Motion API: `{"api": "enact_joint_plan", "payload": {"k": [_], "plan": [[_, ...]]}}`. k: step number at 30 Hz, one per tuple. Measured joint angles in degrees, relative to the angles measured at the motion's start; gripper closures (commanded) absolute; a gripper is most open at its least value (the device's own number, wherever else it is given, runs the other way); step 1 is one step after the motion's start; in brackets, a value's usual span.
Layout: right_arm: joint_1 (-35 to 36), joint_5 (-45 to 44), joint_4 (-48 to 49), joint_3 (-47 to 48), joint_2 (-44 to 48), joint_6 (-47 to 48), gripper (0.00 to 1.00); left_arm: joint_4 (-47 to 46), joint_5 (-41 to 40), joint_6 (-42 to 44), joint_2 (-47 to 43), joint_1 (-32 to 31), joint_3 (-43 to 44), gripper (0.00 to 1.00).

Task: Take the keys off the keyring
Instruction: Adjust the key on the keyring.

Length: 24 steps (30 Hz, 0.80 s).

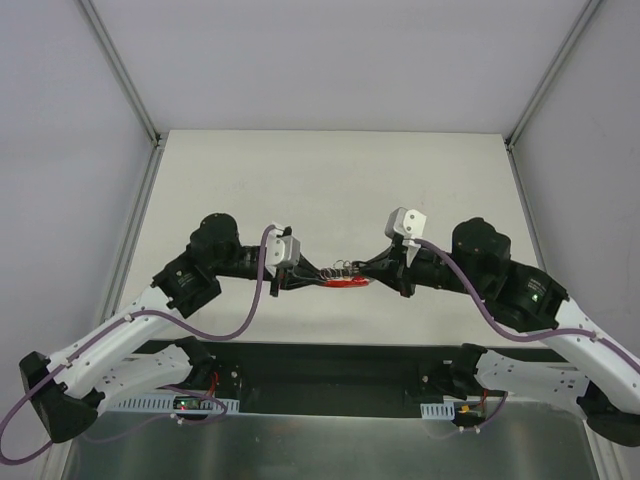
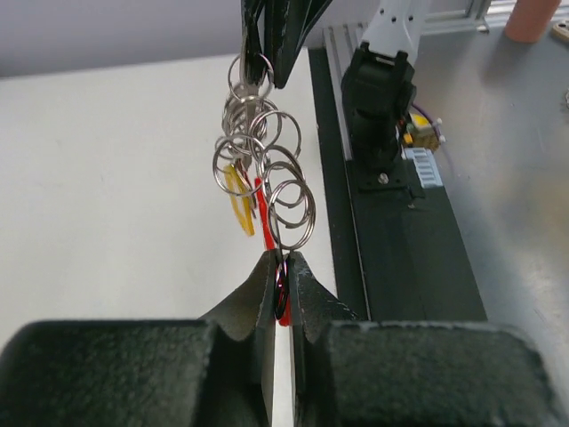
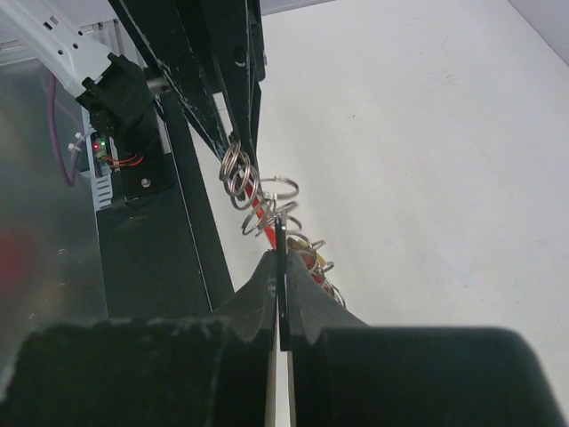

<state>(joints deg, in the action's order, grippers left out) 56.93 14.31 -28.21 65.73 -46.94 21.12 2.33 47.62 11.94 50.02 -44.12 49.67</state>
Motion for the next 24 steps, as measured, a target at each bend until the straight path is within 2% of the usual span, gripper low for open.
{"api": "enact_joint_plan", "payload": {"k": [5,9,13,16,19,24], "plan": [[0.0,0.0,-2.8,4.5,-2.3,5.4,0.99,-17.1,0.9,-0.6,0.0,0.3,-7.7,1.0],[0.0,-1.2,-5.6,11.3,-6.1,11.6,0.99,-31.9,-2.6,1.0,1.4,0.3,-11.5,1.0],[-0.1,-2.4,-5.5,13.9,-8.2,18.0,0.99,-49.3,-5.6,3.0,6.6,-0.6,-14.8,1.0],[-0.3,-3.6,-6.0,13.9,-8.6,23.3,0.99,-58.9,-8.6,4.3,12.0,-2.1,-16.7,1.0],[-0.3,-5.5,-6.2,13.8,-8.7,28.2,0.99,-64.6,-10.2,5.7,15.5,-2.3,-17.2,1.0],[0.2,-9.4,-3.6,12.4,-7.9,32.2,0.99,-66.3,-10.8,7.3,15.8,-2.4,-17.8,1.0]]}}
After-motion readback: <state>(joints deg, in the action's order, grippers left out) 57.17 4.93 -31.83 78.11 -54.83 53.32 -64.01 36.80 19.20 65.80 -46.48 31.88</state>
